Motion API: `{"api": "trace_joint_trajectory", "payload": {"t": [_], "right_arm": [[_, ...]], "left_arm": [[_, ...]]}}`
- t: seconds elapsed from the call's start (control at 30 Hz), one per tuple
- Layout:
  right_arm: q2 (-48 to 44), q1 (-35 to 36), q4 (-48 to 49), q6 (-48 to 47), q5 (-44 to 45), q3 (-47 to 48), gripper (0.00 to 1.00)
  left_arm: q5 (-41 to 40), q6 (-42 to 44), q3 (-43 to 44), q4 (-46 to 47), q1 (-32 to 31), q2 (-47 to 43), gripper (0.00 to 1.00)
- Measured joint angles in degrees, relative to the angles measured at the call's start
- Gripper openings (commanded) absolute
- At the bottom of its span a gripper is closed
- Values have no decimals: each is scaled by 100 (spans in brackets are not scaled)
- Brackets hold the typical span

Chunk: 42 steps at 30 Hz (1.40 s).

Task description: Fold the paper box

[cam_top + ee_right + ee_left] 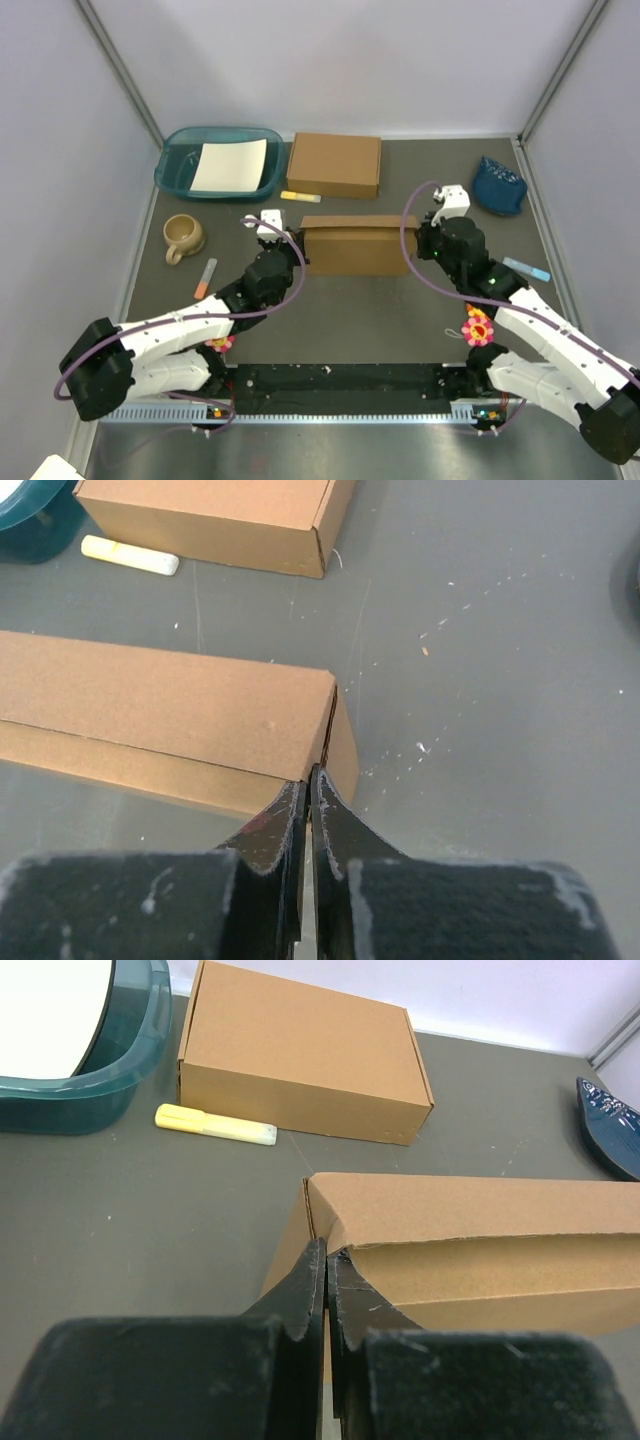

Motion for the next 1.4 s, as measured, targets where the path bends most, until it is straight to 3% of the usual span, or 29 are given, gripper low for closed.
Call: {"api": "trace_joint_trajectory", "payload": {"t": [0.3, 0.43, 0.53, 0.67, 0.8, 0.9, 1.0, 1.03, 1.2, 1.4], "right_arm": [[-232, -24, 595, 514, -28, -581, 2], [-345, -26, 501, 656, -33, -575, 34], [-413, -26, 157, 706, -63, -470, 42], [-457, -31, -461, 645, -57, -151, 44], [-616, -33, -907, 533, -72, 234, 33], [-750, -33, -960, 468, -83, 584, 19], [-748, -33, -796, 455, -140, 737, 9], [-726, -33, -745, 450, -170, 741, 4], [-238, -33, -363, 564, -420, 627, 0], [269, -37, 175, 758, -433, 101, 0]], "left_arm": [[-48, -70, 0, 118, 9, 111, 0], [-46, -107, -2, 127, 11, 116, 0], [-11, -111, -2, 118, 9, 116, 0], [4, -109, -2, 114, 9, 111, 0], [7, -107, 0, 96, 9, 103, 0], [4, -107, 22, 55, 9, 103, 0], [4, -107, 48, 0, 9, 103, 10], [4, -109, 66, -31, 9, 103, 18], [94, -133, 109, -142, -15, 85, 43], [376, -98, 138, -391, -37, -131, 50]]}}
